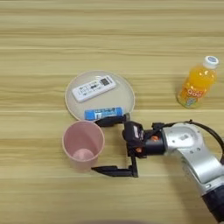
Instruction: Move the objects on the table
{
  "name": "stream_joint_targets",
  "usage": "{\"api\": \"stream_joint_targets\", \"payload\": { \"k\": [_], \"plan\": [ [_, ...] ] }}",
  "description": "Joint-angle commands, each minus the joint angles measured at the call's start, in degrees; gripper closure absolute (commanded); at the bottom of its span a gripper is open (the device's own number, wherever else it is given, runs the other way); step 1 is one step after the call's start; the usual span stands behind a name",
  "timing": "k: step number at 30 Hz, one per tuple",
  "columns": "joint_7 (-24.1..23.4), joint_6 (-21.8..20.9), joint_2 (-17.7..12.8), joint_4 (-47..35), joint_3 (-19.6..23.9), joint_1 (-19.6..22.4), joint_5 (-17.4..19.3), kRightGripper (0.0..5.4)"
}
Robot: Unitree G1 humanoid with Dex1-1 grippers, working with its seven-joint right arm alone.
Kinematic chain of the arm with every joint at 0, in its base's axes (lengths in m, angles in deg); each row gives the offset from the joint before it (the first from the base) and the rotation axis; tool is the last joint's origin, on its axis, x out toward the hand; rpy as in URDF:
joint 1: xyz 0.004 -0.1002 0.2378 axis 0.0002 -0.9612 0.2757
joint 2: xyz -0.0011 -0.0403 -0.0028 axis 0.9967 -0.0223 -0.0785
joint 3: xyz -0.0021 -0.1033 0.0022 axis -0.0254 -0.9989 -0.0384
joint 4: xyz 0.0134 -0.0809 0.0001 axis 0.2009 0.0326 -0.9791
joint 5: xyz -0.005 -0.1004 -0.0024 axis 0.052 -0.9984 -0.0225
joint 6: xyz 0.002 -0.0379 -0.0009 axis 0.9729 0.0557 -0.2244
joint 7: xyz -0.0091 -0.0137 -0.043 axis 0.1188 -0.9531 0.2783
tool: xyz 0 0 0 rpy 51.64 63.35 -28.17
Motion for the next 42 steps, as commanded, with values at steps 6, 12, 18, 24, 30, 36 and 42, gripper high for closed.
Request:
{"api": "stream_joint_targets", "payload": {
  "k": [6,12,18,24,30,36,42],
  "plan": [
    [-3.4,-1.7,1.7,0.0,-0.9,4.6,-1.5,0.04],
    [-3.1,-1.9,2.6,0.7,-2.0,5.4,-1.9,0.04],
    [-3.1,-2.1,3.5,1.2,-2.7,5.8,-1.9,0.04],
    [-3.3,-2.0,4.0,1.6,-2.7,5.9,-1.7,0.04],
    [-3.3,-2.0,4.6,2.2,-2.6,6.1,-1.6,0.59],
    [-3.3,-2.0,4.8,2.6,-2.3,6.2,-1.5,0.98],
    [-3.4,-2.3,4.6,3.1,-1.5,6.5,-1.3,0.99]
  ]
}}
